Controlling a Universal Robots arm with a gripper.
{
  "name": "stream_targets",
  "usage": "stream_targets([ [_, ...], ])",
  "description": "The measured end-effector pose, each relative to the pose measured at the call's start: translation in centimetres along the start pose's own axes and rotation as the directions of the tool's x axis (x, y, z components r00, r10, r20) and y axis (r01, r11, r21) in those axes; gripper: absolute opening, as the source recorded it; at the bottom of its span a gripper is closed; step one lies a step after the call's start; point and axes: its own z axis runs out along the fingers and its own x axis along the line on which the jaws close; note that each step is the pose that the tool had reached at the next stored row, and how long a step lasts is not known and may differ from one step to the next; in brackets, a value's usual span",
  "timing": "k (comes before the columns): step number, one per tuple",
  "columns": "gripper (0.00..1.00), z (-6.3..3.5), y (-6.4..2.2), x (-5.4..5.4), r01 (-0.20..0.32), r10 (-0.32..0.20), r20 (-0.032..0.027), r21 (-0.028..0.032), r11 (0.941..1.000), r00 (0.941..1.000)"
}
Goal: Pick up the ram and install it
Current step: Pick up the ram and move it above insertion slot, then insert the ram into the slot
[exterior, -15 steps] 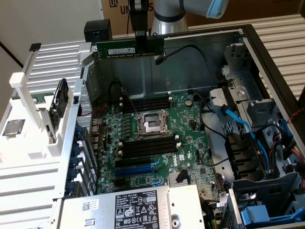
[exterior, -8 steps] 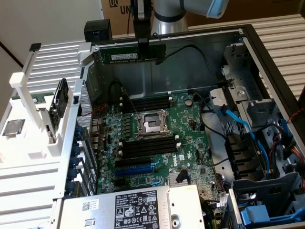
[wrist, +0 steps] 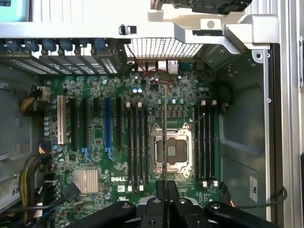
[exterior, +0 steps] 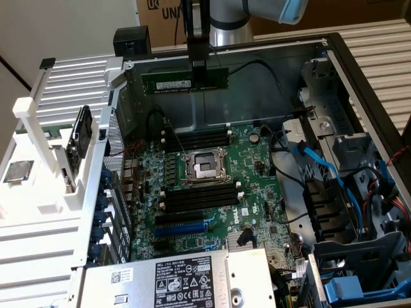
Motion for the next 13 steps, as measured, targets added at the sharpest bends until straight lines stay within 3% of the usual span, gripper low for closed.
stream_targets([
  [1, 0.12, 0.13, -0.05, -0.11, 0.0, 0.0, -0.0097, 0.0033, 1.0, 1.0],
  [4, 0.12, 0.33, -0.12, -0.48, 0.0, 0.0, -0.0205, 0.0081, 1.0, 0.9998],
  [9, 0.12, 0.6, -0.21, -1.02, 0.001, 0.0, -0.026, 0.0235, 0.9997, 0.9997],
  [10, 0.12, 0.69, -0.21, -1.01, 0.001, 0.0, -0.0257, 0.0347, 0.9994, 0.9997],
  [11, 0.12, 0.75, -0.22, -1.01, 0.002, -0.001, -0.0253, 0.0415, 0.9991, 0.9997],
  [13, 0.12, 0.97, -0.23, -0.91, 0.002, -0.001, -0.025, 0.0494, 0.9988, 0.9997],
])
